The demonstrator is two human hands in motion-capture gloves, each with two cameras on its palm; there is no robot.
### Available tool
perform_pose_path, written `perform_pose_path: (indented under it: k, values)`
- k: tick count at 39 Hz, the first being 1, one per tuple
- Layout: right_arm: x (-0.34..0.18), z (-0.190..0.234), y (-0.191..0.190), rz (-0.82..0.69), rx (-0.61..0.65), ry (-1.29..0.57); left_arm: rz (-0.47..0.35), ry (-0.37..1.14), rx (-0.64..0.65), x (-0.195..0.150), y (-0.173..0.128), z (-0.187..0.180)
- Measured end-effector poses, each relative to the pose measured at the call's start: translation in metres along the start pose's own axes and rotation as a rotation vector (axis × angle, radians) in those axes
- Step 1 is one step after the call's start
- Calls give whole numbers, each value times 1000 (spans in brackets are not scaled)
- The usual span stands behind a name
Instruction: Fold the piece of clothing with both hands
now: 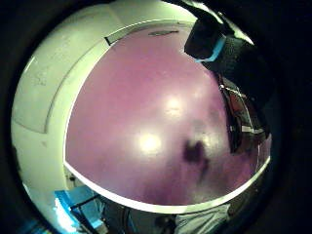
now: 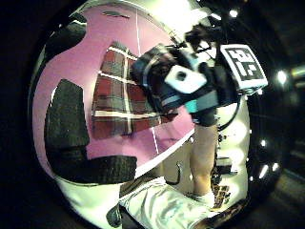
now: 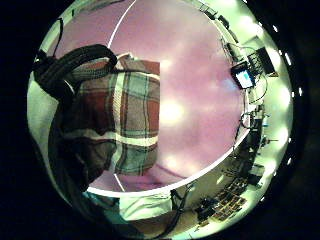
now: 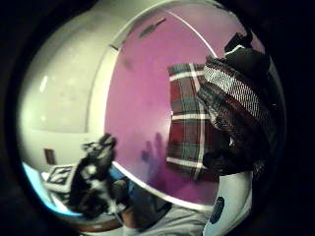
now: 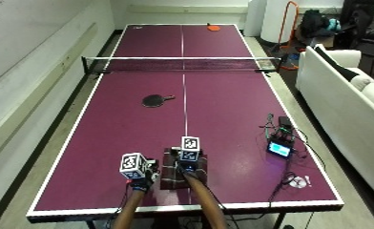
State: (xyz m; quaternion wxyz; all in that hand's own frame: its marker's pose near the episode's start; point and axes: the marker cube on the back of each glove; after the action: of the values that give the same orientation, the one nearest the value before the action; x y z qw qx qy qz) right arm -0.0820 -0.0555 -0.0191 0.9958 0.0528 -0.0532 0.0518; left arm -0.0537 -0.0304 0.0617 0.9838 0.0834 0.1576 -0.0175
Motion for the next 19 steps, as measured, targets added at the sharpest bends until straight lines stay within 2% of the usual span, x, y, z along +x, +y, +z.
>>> perform_pose_path:
  k: [4, 9, 14, 16, 19]
  values:
    - [-13, 17, 6, -88, -32, -15, -11, -4, 8, -6, 1, -5]
    - [-7, 11, 29, -203, -113, -239, 1, 18, 18, 4, -3, -9]
    - [12, -8, 35, -344, -50, -428, 28, -21, 31, 19, -8, -7]
    - [34, -10, 26, -341, 14, -374, 40, -44, 41, 25, -12, -4]
    - [88, 3, -2, -238, 105, -157, 63, -102, 76, 34, -21, 1]
